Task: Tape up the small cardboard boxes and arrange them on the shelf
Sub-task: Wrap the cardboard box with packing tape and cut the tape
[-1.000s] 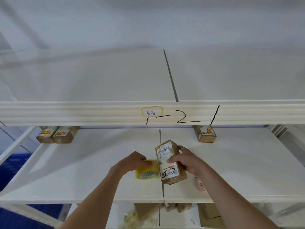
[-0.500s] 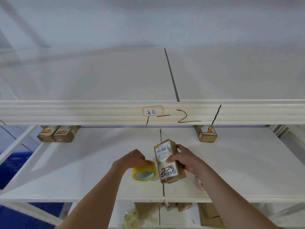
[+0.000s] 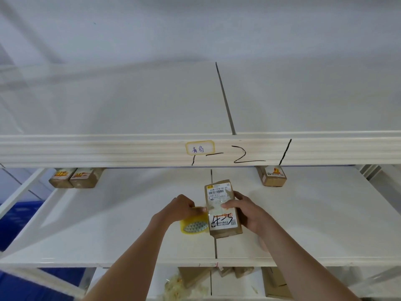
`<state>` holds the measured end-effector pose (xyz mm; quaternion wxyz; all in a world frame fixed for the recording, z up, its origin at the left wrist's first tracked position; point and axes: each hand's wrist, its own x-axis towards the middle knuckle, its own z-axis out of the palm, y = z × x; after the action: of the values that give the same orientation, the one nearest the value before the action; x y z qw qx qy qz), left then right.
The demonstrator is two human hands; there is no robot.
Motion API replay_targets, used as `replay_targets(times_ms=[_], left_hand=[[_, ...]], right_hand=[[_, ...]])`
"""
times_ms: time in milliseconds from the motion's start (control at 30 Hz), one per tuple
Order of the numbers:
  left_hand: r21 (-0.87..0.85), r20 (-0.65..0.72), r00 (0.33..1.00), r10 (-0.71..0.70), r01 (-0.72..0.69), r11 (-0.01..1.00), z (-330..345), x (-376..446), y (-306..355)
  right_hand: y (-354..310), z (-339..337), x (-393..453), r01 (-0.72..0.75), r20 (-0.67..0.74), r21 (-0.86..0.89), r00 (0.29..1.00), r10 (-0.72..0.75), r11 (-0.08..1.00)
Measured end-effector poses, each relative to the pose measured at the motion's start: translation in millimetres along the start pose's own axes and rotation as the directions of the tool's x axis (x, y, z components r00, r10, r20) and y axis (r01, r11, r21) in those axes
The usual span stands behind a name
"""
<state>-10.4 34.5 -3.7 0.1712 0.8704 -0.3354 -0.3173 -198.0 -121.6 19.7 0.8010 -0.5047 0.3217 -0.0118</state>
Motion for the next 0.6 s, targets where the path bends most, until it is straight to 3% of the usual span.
replay_targets(times_ms=[200, 433, 600], left_hand=[[-0.035, 0.083, 0.996, 0.04, -0.038, 0.999, -7, -3, 6], [-0.136, 0.062, 0.994, 0.088, -0.079, 0.988, -8, -3, 5], [-0.091, 0.01, 0.998, 0.062, -0.06, 0.994, 0, 1, 3]], right_hand=[[5, 0, -5, -0.001, 0.037, 0.027, 0.999, 0.0, 1.0], [6, -2, -1, -0.004, -0.004, 0.022, 1.0, 0.005, 1.0], [5, -2, 2, 0.047, -0.105, -0.191, 0.992, -0.068, 0.98]])
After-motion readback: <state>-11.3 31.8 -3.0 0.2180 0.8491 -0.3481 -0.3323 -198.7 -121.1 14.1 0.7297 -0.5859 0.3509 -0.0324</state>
